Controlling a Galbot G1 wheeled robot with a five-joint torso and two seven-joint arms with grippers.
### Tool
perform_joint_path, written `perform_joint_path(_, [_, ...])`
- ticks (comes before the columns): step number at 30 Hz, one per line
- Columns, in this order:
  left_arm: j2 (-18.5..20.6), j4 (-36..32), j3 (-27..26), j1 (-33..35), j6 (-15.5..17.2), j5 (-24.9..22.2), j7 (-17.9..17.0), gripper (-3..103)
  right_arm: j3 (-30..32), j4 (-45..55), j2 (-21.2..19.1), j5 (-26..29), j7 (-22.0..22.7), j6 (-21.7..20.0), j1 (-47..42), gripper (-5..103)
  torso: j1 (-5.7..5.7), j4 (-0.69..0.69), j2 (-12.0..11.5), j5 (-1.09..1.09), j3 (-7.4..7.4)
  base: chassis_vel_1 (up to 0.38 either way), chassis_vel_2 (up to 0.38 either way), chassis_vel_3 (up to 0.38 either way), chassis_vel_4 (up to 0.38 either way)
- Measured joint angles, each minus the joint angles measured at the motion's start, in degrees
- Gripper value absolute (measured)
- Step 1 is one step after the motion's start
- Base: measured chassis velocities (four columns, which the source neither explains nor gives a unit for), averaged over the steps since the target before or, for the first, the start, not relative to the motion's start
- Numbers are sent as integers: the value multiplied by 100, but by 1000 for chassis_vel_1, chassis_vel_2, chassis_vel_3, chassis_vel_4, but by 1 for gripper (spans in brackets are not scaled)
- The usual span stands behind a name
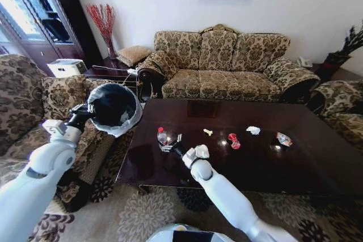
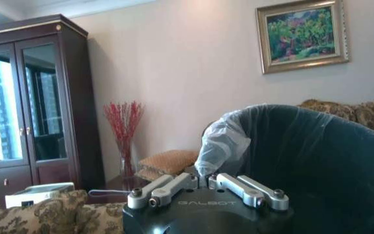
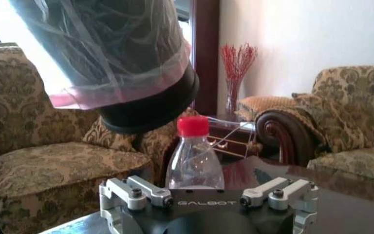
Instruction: Move to the front of the table and place the trash on the table into the trash bin.
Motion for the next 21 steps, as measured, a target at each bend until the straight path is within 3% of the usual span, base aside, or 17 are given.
perform_joint_path(4, [2,3,56,-37,-7,-4,2,3,-10,-300,177,-5,-67,17,68,100,-1,0,0,-1,0,0,0,0,0])
perform_joint_path(7, [3,6,72,-48,-20,-19,11,3,5,-449,281,-51,-81,44,107,84,0,0,0,0,0,0,0,0,0])
perform_joint_path(12, [12,11,73,-49,-28,-32,18,3,3,-422,232,-61,-69,41,101,73,-1,0,0,0,-1,0,0,0,0])
perform_joint_path(21, [15,12,73,-49,-38,-38,21,3,19,-336,187,-63,-47,48,28,36,-1,0,0,0,-1,0,0,0,0])
